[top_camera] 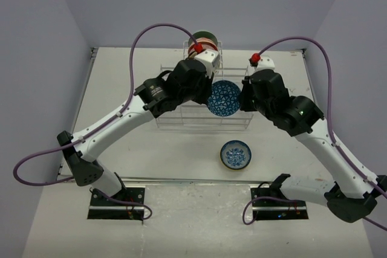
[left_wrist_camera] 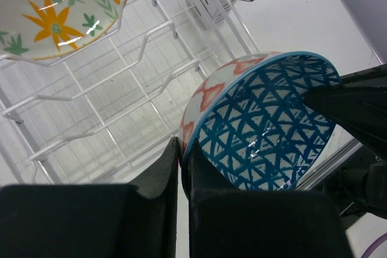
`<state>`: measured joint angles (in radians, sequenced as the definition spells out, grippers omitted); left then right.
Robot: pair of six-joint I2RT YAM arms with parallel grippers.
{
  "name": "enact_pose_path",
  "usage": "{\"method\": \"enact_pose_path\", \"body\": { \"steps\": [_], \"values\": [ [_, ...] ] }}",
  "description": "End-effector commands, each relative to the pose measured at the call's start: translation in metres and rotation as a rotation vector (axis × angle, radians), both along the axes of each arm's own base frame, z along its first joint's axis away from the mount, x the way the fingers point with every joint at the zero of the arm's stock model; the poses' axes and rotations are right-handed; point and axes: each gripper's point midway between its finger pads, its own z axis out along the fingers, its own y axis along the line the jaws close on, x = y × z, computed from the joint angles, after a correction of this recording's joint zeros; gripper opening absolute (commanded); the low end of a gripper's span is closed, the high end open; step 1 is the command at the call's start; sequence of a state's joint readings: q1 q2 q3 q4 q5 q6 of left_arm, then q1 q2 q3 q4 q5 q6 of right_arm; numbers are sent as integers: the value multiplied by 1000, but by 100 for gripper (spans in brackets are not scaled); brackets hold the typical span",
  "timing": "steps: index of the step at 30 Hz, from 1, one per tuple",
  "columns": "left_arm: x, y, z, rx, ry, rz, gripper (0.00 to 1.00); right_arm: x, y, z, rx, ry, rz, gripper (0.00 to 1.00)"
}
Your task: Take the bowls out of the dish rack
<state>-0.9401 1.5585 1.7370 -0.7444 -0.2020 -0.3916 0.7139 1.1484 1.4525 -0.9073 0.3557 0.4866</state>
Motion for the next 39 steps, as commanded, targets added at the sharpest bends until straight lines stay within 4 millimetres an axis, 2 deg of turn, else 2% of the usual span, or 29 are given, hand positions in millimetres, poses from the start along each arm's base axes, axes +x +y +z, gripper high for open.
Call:
{"method": "enact_pose_path", "body": {
  "steps": [1,2,3,4,5,8,9,11,12,15,16,18,19,20,21,22,23,24,29,31,39],
  "values": [
    [-16,-23,78,-272,-89,-94,0,3,-6,14,34,-63,-39,0],
    [-17,-23,81,-289,-93,-98,0,1,-6,16,51,-66,-41,0],
    [-17,-23,79,-293,-94,-97,13,-4,-10,18,67,-75,-41,0],
    [-18,-22,85,-313,-107,-99,21,-7,-11,18,75,-75,-42,0],
    [-19,-22,87,-320,-109,-100,24,-9,-12,17,79,-67,-45,0],
    [-18,-22,87,-320,-110,-97,45,-18,-20,11,76,-43,-59,0],
    [-17,-23,86,-317,-108,-95,59,-20,-22,8,71,-33,-63,0],
    [-17,-21,88,-319,-112,-88,74,-28,-25,-2,69,1,-62,0],
    [-18,-17,94,-326,-121,-78,100,-31,-26,-6,68,16,-59,0],
    [-12,1,103,-314,-167,-7,100,-51,-27,-28,79,102,-30,0],
    [-8,15,110,-308,-201,46,100,-63,-27,-43,80,157,-8,0],
    [-9,34,120,-303,-236,97,100,-74,-28,-59,82,209,0,0],
    [-6,44,118,-284,-252,142,100,-80,-29,-64,98,221,2,0],
    [-5,51,119,-281,-262,160,100,-84,-32,-82,82,259,-9,0],
    [-7,62,127,-292,-284,190,100,-85,-32,-90,90,273,-15,0],
    [-7,67,127,-292,-290,203,100,-87,-32,-97,96,291,-25,0],
    [-8,69,122,-283,-287,207,100,-88,-36,-113,82,327,-44,0],
    [-11,75,127,-298,-297,212,100,-90,-37,-121,77,348,-52,0],
    [-16,87,120,-285,-303,229,100,-92,-48,-168,62,458,-146,0],
    [-15,89,116,-272,-302,233,100,-92,-41,-175,99,484,-129,0],
    [-16,89,102,-227,-292,219,100,-104,-37,-213,129,580,-148,0]
  ]
}}
